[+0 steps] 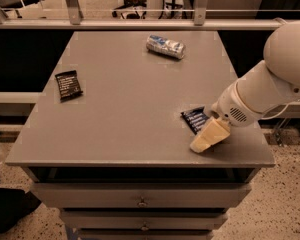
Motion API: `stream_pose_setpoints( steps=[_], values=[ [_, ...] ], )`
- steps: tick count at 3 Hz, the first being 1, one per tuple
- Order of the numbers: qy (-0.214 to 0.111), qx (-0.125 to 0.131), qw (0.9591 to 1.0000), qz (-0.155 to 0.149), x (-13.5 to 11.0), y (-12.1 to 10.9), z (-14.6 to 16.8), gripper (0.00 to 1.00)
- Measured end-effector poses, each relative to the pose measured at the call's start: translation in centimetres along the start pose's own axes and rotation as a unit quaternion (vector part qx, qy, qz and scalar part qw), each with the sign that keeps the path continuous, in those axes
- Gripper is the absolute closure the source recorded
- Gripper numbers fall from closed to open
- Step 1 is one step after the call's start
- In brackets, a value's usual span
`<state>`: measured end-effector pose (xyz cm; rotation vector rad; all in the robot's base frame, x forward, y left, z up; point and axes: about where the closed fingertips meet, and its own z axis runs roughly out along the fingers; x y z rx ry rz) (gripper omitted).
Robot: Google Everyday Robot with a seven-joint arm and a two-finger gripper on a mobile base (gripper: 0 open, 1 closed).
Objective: Pick rxbar blueberry
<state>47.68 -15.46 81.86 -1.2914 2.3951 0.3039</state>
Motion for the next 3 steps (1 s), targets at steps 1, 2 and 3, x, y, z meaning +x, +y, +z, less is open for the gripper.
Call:
stream_pose_setpoints(
  steps=[1,2,3],
  values=[
    [0.001,-0.004,0.9999,0.012,-0.29,0.02,0.10,0.56],
    [0.001,-0.004,0.9999,0.012,-0.60,0.02,-0.53,0.79],
    [0.001,-0.004,0.9999,0.013,-0.74,0.02,-0.78,1.00]
  ],
)
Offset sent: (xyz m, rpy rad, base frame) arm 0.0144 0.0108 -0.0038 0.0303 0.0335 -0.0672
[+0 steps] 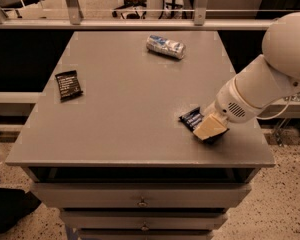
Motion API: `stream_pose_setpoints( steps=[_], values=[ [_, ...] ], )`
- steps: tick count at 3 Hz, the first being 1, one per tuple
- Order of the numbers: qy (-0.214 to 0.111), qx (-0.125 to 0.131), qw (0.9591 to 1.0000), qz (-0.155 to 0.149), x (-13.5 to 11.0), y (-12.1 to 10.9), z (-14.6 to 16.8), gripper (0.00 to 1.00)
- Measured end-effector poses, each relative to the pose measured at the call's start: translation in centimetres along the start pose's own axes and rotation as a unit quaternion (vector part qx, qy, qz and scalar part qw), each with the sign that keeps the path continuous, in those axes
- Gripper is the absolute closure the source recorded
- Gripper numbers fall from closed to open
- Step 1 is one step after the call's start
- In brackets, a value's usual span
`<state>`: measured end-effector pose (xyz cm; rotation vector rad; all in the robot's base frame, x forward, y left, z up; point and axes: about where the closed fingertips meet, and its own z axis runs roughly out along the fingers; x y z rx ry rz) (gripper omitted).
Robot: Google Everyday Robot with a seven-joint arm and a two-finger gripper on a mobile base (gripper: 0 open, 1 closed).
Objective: Pick rxbar blueberry
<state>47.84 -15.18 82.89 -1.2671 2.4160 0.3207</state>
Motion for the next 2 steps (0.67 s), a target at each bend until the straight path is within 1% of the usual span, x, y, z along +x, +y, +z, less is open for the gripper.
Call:
stream_pose_setpoints(
  steps=[1,2],
  values=[
    [-0.014,-0.004,0.9999,-0.001,-0.7,0.0,0.0,1.00],
    [-0.064,-0.025,0.9976,-0.011,-2.1,-1.1,-1.0,1.00]
  ],
)
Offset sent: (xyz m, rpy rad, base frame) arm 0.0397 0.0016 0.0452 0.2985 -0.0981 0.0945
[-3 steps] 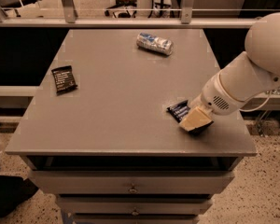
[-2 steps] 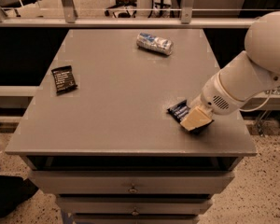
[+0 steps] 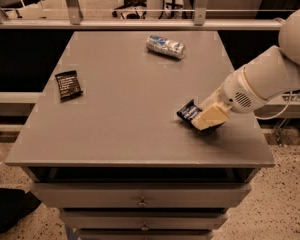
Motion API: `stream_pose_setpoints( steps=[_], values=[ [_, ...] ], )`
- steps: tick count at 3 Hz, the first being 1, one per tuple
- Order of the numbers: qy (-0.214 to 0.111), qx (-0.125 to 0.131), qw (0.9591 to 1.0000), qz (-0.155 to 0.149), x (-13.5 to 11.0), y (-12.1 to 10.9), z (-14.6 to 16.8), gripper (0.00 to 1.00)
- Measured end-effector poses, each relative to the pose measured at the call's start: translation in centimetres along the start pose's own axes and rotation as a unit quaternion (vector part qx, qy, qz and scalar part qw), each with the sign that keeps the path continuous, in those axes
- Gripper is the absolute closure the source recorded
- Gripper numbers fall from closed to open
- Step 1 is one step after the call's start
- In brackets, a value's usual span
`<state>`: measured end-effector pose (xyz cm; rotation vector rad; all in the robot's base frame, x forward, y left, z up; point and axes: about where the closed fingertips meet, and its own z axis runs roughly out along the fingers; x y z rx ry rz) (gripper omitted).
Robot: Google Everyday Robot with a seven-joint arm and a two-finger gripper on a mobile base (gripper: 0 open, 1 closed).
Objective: Pick rxbar blueberry
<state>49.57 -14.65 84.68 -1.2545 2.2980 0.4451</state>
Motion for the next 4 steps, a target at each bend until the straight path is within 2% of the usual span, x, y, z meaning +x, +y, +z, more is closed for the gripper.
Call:
stream_pose_setpoints(
  steps=[1,2,3,4],
  values=[
    [-0.117,-0.030,0.9926,-0.009,-1.5,-3.0,-2.8,1.00],
    [-0.208,-0.054,0.9766,-0.004,-1.1,-4.6,-5.6,1.00],
    [-0.288,-0.061,0.9558,-0.011,-0.3,-4.1,-8.9,1.00],
    [-0.287,-0.061,0.9559,-0.012,-0.3,-4.0,-8.9,1.00]
  ],
)
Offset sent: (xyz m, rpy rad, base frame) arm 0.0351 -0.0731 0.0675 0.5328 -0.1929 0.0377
